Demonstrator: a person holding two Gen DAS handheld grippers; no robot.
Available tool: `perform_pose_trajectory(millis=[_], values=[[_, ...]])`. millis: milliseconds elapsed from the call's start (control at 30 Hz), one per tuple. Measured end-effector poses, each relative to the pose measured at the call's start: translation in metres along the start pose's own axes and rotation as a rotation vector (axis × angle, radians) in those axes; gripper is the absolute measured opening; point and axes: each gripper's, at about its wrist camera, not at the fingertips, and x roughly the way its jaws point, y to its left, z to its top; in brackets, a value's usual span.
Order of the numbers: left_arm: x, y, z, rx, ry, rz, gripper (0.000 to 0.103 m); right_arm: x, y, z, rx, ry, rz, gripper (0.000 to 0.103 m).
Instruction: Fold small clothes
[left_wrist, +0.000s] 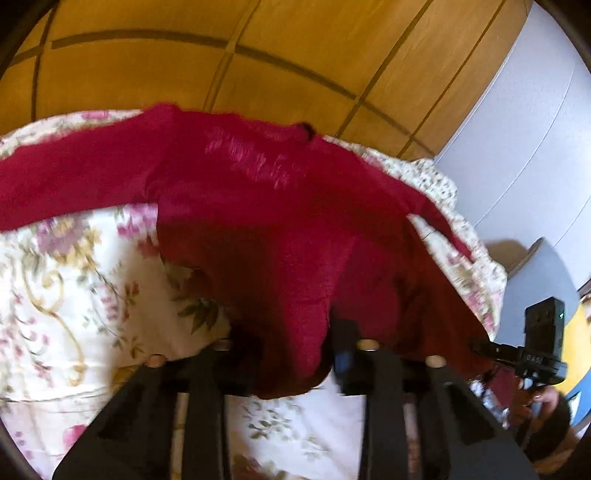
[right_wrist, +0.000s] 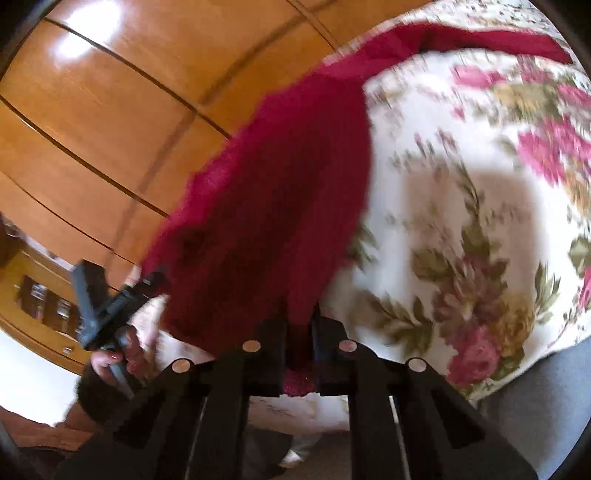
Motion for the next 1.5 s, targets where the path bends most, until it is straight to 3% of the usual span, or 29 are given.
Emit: perform_pose_trajectory(millis=[100, 200, 267, 333, 400, 433, 467, 533, 567, 600, 667, 767, 800, 833, 867, 900, 967, 1033, 1133, 1267, 1300, 1333, 1367, 1433, 1500], values=[[-0.035, -0.002, 0.014, -0.064, -0.01, -0.119, 0.02, -0.036, 0.006, 0.018, -0.006, -0.114, 0.096, 0.008], [-0.064, 0.002, 0.02, -0.131, -0.015, -0.182, 0.019, -0.064, -0.004, 0.03, 0.033, -0.197, 0.146, 0.008], [-0.063, 0.01, 0.017, -0.176, 0.003, -0.173, 0.018, -0.065, -0.019, 0.031, 0.061, -0.2, 0.092, 0.008], [-0.053, 0.015, 0.009, -0.168, 0.045, -0.066, 0.019, -0.056, -0.04, 0.024, 0.12, -0.163, 0.011, 0.008], [-0.035, 0.022, -0.007, -0.179, 0.105, -0.018, 0.046, -0.044, -0.062, 0.015, 0.186, -0.12, -0.06, 0.009], [-0.028, 0.026, -0.015, -0.203, 0.121, -0.021, 0.078, -0.043, -0.069, 0.01, 0.207, -0.104, -0.079, 0.009], [-0.025, 0.028, -0.021, -0.22, 0.12, -0.014, 0.088, -0.04, -0.074, 0.008, 0.216, -0.096, -0.093, 0.01], [-0.021, 0.031, -0.034, -0.248, 0.11, -0.035, 0.09, -0.04, -0.081, 0.003, 0.228, -0.083, -0.121, 0.019], [-0.019, 0.032, -0.04, -0.258, 0.112, -0.044, 0.09, -0.04, -0.081, 0.003, 0.228, -0.082, -0.127, 0.028], [-0.019, 0.033, -0.044, -0.261, 0.102, -0.034, 0.09, -0.041, -0.08, 0.002, 0.224, -0.084, -0.127, 0.046], [-0.021, 0.034, -0.048, -0.246, 0.065, -0.041, 0.091, -0.042, -0.077, 0.0, 0.224, -0.087, -0.112, 0.061], [-0.022, 0.029, -0.052, -0.181, 0.007, -0.036, 0.095, -0.032, -0.07, 0.0, 0.206, -0.067, -0.11, 0.061], [-0.019, 0.027, -0.054, -0.151, 0.017, -0.022, 0.095, -0.028, -0.068, -0.001, 0.198, -0.062, -0.12, 0.053], [-0.016, 0.023, -0.053, -0.131, 0.031, -0.015, 0.091, -0.027, -0.066, -0.002, 0.188, -0.052, -0.13, 0.044], [-0.014, 0.018, -0.053, -0.104, 0.062, -0.019, 0.065, -0.026, -0.065, -0.002, 0.18, -0.043, -0.127, 0.025], [-0.013, 0.016, -0.05, -0.102, 0.091, -0.049, 0.053, -0.026, -0.063, -0.001, 0.175, -0.039, -0.102, 0.015], [-0.021, 0.011, -0.042, -0.145, 0.124, -0.145, 0.027, -0.032, -0.057, 0.003, 0.171, -0.071, -0.062, 0.015], [-0.039, 0.004, -0.034, -0.157, 0.109, -0.211, 0.021, -0.043, -0.049, 0.009, 0.147, -0.111, -0.013, 0.014], [-0.065, -0.004, -0.023, -0.203, 0.12, -0.312, 0.02, -0.057, -0.04, 0.015, 0.1, -0.14, -0.019, 0.012], [-0.06, 0.024, -0.034, -0.317, 0.174, -0.252, 0.02, -0.046, -0.056, 0.011, 0.095, -0.061, -0.167, 0.011], [-0.054, 0.033, -0.042, -0.349, 0.194, -0.221, 0.022, -0.042, -0.062, 0.009, 0.12, -0.045, -0.182, 0.011], [-0.052, 0.037, -0.049, -0.368, 0.195, -0.216, 0.032, -0.036, -0.066, 0.008, 0.147, -0.033, -0.191, 0.013], [-0.05, 0.041, -0.058, -0.388, 0.178, -0.22, 0.067, -0.034, -0.071, 0.005, 0.174, -0.025, -0.198, 0.018], [-0.05, 0.043, -0.072, -0.396, 0.121, -0.19, 0.093, -0.033, -0.077, 0.002, 0.211, -0.032, -0.164, 0.023], [-0.049, 0.044, -0.079, -0.391, 0.098, -0.216, 0.093, -0.034, -0.074, 0.003, 0.201, -0.039, -0.135, 0.041]])
